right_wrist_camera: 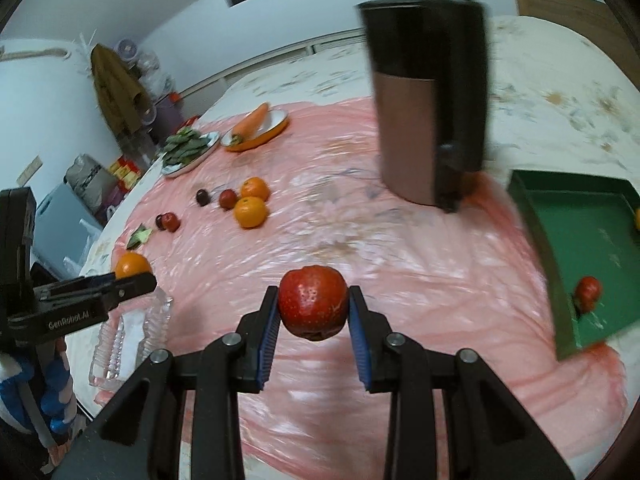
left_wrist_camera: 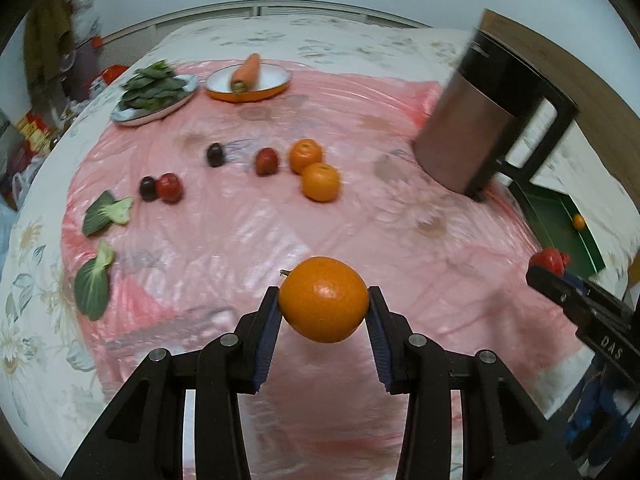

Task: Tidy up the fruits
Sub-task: 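Carry the orange and apple into the green tray and release both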

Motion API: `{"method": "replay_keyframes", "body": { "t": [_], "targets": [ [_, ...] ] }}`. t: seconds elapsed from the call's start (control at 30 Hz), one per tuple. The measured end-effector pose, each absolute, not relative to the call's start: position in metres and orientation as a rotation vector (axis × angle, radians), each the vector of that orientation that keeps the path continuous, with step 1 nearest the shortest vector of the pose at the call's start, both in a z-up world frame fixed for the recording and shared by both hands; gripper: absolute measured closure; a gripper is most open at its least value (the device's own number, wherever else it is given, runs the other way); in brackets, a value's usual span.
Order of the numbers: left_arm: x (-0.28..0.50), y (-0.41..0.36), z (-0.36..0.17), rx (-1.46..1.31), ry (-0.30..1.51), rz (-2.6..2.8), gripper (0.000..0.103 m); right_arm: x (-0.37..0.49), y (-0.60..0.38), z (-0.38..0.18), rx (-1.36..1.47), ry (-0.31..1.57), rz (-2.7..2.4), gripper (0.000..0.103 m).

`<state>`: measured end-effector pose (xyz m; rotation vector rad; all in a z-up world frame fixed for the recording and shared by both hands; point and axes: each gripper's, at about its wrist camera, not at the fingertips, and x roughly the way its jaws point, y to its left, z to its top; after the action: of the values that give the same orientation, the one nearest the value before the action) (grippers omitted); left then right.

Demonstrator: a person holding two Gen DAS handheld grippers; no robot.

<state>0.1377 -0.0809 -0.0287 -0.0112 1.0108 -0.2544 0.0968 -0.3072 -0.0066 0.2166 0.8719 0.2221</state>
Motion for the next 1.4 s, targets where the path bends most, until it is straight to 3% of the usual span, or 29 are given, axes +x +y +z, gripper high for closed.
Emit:
{"method": "replay_keyframes", "body": {
  "t": [0.83, 1.4],
  "targets": [
    [0.152, -0.333, -0.020, 0.182, 1.012, -0.662, 0.066, 0.066, -0.514, -0.020, 0.326, 0.775, -0.151, 0.075],
    [0.189, -0.478, -0.048, 0.344, 1.019, -0.771, 0.066, 0.089, -0.573, -0.044, 0.227, 0.829, -0.253, 0.075]
  ]
}}
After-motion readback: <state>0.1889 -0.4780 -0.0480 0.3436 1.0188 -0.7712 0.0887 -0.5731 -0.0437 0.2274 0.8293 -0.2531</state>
